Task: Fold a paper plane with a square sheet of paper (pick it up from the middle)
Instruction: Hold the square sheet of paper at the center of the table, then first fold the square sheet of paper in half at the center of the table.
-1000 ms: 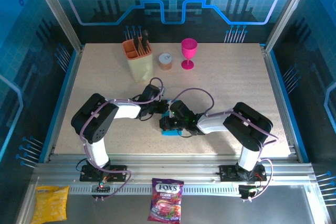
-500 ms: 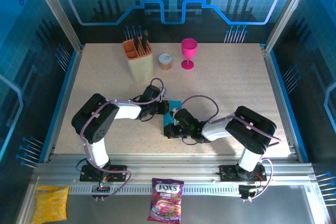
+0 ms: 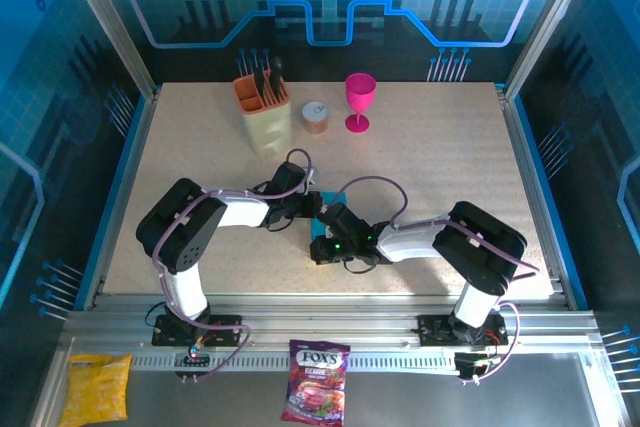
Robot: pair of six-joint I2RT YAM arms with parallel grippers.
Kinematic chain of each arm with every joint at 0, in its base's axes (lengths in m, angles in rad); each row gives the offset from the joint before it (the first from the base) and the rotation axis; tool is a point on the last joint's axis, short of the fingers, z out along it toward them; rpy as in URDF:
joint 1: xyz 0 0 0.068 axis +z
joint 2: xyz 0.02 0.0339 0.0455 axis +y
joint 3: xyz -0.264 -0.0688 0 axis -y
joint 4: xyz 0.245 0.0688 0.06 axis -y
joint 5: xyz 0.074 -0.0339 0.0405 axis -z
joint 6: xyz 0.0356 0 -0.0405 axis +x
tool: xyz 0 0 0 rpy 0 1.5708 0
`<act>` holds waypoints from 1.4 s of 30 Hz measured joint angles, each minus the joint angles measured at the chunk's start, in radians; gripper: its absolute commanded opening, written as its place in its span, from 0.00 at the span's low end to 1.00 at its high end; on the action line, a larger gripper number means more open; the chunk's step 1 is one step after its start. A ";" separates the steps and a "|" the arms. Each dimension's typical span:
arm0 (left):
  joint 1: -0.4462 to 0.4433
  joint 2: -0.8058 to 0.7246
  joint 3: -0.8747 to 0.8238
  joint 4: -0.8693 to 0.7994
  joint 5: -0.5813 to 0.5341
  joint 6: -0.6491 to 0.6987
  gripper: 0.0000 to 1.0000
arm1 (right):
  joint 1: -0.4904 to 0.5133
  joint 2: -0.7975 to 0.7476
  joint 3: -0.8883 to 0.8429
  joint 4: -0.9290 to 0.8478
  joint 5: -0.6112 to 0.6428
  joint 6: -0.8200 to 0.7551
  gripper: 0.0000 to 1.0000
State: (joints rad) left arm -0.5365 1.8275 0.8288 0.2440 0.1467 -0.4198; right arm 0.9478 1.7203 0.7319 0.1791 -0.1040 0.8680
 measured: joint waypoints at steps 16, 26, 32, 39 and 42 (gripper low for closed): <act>0.035 0.027 0.100 -0.135 -0.011 -0.007 0.03 | 0.001 0.002 -0.035 0.060 0.001 0.036 0.00; 0.091 0.084 0.194 -0.187 -0.011 -0.003 0.03 | 0.001 0.006 -0.047 0.093 -0.001 0.057 0.00; 0.146 0.085 0.235 -0.192 -0.019 0.003 0.03 | 0.001 0.007 -0.048 0.096 -0.002 0.060 0.00; 0.115 -0.071 0.123 -0.168 0.006 -0.012 0.04 | 0.001 0.007 -0.048 0.097 -0.002 0.060 0.00; 0.073 -0.111 0.087 -0.142 0.016 -0.019 0.04 | 0.001 0.008 -0.048 0.099 -0.005 0.060 0.00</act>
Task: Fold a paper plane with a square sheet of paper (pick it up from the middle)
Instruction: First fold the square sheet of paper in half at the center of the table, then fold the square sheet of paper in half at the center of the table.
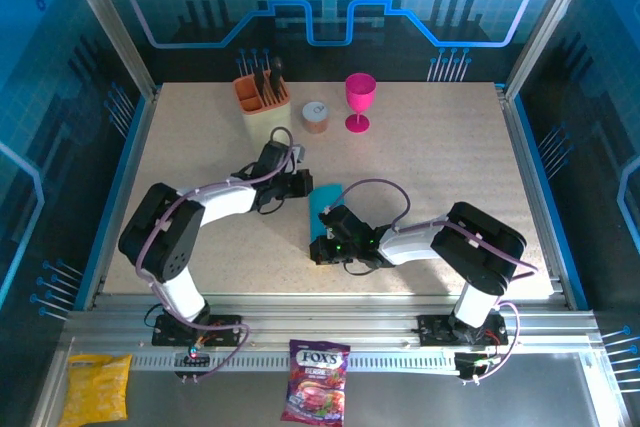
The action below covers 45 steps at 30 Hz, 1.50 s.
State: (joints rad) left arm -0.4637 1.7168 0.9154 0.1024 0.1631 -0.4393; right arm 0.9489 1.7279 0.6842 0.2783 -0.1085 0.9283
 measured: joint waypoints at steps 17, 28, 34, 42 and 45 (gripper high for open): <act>-0.037 0.103 -0.035 0.047 -0.020 -0.005 0.00 | 0.000 0.002 0.003 0.000 -0.008 -0.001 0.00; -0.036 0.131 -0.034 0.092 -0.028 -0.002 0.00 | 0.003 -0.092 0.043 -0.208 -0.039 -0.035 0.00; -0.036 0.133 -0.037 0.107 -0.028 0.002 0.00 | -0.052 -0.192 0.093 -0.247 -0.045 -0.061 0.00; -0.036 0.133 -0.041 0.114 -0.028 0.002 0.00 | -0.119 -0.154 0.097 -0.181 -0.033 -0.069 0.00; -0.036 0.133 -0.041 0.114 -0.028 0.004 0.00 | -0.119 -0.098 0.114 -0.153 -0.034 -0.068 0.00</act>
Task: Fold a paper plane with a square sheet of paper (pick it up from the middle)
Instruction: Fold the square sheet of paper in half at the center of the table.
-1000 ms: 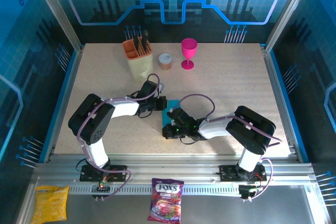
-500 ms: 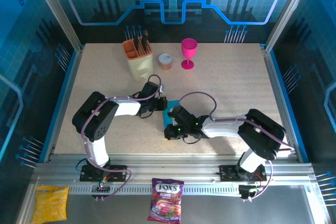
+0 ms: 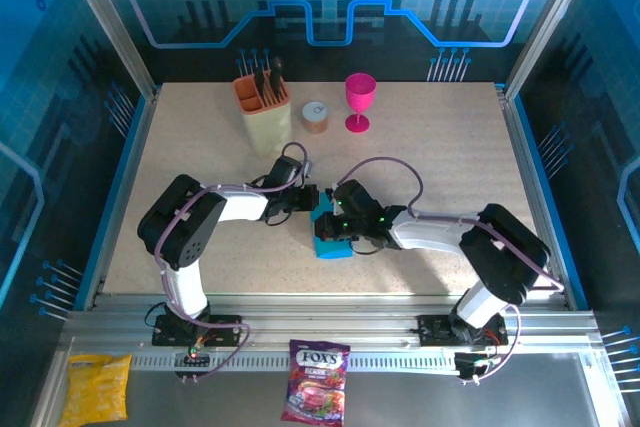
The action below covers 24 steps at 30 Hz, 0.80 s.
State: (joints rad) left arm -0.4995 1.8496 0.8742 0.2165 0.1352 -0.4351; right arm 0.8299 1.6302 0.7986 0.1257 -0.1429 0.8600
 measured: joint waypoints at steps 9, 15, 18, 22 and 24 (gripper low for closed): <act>0.000 0.000 0.000 0.000 0.000 0.000 0.00 | 0.000 0.140 0.045 0.077 -0.006 0.001 0.00; 0.000 0.001 0.000 0.001 0.001 -0.001 0.00 | 0.000 0.163 -0.001 0.093 -0.003 0.004 0.00; 0.000 0.001 0.000 0.001 0.001 -0.001 0.00 | 0.000 0.163 -0.010 0.108 -0.003 -0.005 0.00; 0.000 0.001 0.000 0.000 0.001 0.000 0.00 | 0.010 0.163 0.005 0.076 0.006 -0.048 0.00; 0.000 0.001 0.000 -0.001 0.002 0.000 0.00 | 0.022 0.163 0.023 0.043 0.023 -0.076 0.00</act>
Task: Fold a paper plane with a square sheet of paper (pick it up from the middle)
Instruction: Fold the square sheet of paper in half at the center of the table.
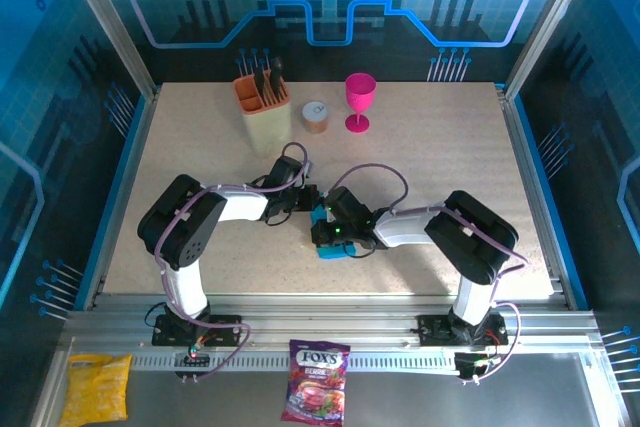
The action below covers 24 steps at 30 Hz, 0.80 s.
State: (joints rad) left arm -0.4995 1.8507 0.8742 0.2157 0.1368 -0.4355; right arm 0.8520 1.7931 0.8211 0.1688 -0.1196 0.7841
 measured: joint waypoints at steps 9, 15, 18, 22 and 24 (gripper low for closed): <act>0.000 0.002 0.000 0.000 0.010 0.001 0.00 | 0.076 -0.055 -0.038 -0.051 0.053 -0.030 0.00; 0.000 0.002 0.002 -0.003 0.010 0.009 0.00 | 0.127 -0.106 -0.126 0.019 0.079 0.015 0.00; 0.000 0.004 0.008 -0.012 0.010 0.018 0.00 | 0.148 -0.132 -0.187 0.087 0.087 0.060 0.00; 0.000 0.011 0.021 -0.016 0.011 0.020 0.00 | 0.166 -0.200 -0.304 0.182 0.066 0.134 0.00; 0.000 0.012 0.021 -0.016 0.011 0.020 0.00 | 0.175 -0.257 -0.349 0.167 0.052 0.156 0.00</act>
State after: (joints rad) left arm -0.4995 1.8629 0.8951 0.1997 0.1474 -0.4152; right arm 1.0267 1.5364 0.4717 0.3363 -0.0673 0.9401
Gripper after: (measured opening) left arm 0.052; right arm 0.061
